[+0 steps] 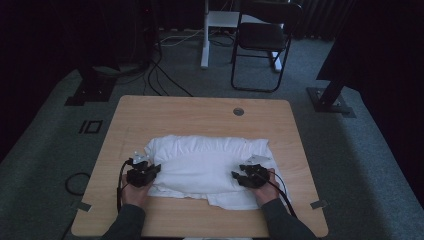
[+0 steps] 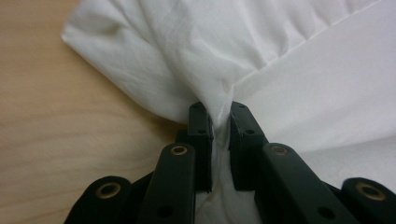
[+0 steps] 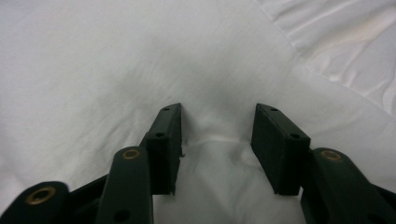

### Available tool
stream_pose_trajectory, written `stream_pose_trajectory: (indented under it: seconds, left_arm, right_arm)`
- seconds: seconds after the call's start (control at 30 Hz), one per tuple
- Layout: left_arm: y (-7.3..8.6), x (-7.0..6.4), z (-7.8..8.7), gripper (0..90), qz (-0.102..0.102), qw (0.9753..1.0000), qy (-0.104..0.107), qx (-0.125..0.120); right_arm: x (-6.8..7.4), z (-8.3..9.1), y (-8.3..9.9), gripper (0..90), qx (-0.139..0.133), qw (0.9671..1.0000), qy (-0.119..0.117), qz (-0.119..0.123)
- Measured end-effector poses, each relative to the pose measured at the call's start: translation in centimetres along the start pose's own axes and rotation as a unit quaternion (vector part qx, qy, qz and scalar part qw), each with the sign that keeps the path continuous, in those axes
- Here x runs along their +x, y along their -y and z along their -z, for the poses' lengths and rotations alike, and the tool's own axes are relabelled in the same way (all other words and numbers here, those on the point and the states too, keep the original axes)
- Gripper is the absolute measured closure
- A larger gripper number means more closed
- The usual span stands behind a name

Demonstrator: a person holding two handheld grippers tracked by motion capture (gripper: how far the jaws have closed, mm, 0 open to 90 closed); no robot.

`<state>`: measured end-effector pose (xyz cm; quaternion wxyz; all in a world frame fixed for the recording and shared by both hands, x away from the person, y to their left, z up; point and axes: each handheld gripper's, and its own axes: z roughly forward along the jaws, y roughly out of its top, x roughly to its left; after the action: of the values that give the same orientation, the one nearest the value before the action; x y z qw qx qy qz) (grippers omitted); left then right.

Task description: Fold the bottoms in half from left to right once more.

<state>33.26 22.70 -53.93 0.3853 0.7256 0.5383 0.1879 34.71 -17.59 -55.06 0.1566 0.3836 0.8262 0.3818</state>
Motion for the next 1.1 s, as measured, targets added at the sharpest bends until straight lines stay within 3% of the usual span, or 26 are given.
stream_pose_trajectory:
  seconds: [0.07,0.17,0.3,0.4,0.5,0.53,0.57,0.63,0.8,0.93,1.1]
  left_arm:
    - [-0.4,-0.1,0.7,82.2,-0.007,0.9998,-0.002,-0.016]
    - [-1.4,-0.2,1.5,82.4,-0.013,0.9994,0.002,-0.033]
    - [-2.8,-0.7,2.4,82.7,-0.029,0.998,0.002,-0.056]
    - [-3.8,-1.0,3.0,83.0,-0.034,0.9967,0.004,-0.074]
    - [-5.3,-1.1,4.0,83.4,-0.027,0.9945,0.016,-0.1]
    - [-5.3,-1.1,4.0,83.5,-0.027,0.9945,0.016,-0.1]
    - [-6.3,-1.6,4.7,83.5,-0.037,0.9926,0.024,-0.113]
    - [-7.2,-2.4,5.3,83.7,-0.054,0.9903,0.029,-0.124]
    - [-9.2,-5.2,5.9,83.7,-0.102,0.9835,0.045,-0.143]
    - [-10.0,-6.9,5.7,83.7,-0.118,0.9795,0.062,-0.151]
    - [-10.6,-8.4,5.2,83.7,-0.138,0.9759,0.072,-0.153]
  right_arm:
    - [0.1,0.7,-0.9,48.5,-0.017,0.9998,0.005,0.0]
    - [0.8,1.6,-3.1,44.9,-0.05,0.9987,-0.012,0.005]
    - [2.6,0.7,-5.7,43.3,-0.062,0.9972,-0.026,0.033]
    - [3.7,-1.3,-6.4,43.0,-0.046,0.9971,-0.031,0.052]
    - [4.1,-3.9,-5.9,43.6,-0.009,0.9977,-0.044,0.051]
    - [4.1,-3.9,-5.9,43.6,-0.009,0.9977,-0.044,0.051]
    - [4.3,-4.7,-5.6,43.6,0.005,0.9973,-0.049,0.055]
    - [5.2,-5.6,-5.1,43.9,-0.007,0.9951,-0.024,0.096]
    - [6.0,-6.2,-5.2,44.4,-0.01,0.9939,-0.005,0.11]
    - [6.5,-6.8,-5.3,44.6,-0.017,0.993,0.006,0.117]
    - [6.6,-7.4,-5.8,44.3,-0.029,0.9922,-0.008,0.121]
